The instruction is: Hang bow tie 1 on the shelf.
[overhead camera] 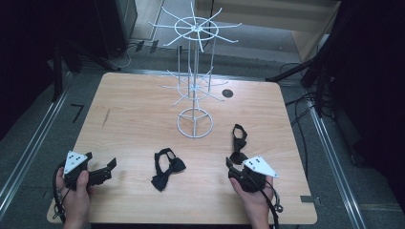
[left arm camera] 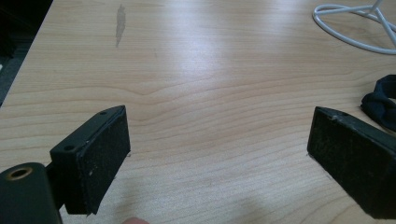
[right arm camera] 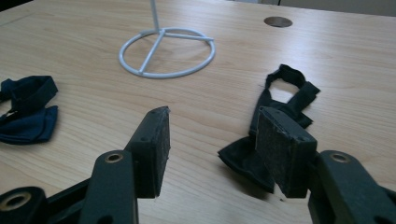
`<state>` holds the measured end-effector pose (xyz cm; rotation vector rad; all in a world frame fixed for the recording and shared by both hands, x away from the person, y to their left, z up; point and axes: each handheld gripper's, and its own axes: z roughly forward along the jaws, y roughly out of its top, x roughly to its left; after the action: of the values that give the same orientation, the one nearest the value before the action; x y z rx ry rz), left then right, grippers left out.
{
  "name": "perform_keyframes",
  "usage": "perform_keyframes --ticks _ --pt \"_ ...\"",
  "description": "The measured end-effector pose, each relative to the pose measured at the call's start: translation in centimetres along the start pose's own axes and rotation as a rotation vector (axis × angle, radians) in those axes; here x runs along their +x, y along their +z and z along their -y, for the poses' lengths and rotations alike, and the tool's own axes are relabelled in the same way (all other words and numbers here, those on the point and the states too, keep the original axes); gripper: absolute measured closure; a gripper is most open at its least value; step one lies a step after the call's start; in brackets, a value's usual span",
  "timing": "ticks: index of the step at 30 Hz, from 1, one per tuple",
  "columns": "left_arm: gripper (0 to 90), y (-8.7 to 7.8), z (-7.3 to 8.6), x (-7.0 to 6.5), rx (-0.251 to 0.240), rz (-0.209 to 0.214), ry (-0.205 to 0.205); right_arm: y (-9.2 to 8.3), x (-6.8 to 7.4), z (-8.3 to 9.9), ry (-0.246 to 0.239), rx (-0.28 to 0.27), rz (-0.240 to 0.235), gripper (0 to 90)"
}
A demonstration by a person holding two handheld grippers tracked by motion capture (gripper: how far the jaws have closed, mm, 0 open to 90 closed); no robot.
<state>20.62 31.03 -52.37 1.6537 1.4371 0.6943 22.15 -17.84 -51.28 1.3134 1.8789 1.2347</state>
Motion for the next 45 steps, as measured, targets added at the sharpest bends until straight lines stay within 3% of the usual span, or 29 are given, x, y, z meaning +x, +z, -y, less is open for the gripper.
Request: perform_keyframes --ticks 45 --pt "6.7 0.1 0.0 0.0 0.006 0.002 0.006 4.3 8.3 -0.9 -0.056 0.047 -0.181 48.8"
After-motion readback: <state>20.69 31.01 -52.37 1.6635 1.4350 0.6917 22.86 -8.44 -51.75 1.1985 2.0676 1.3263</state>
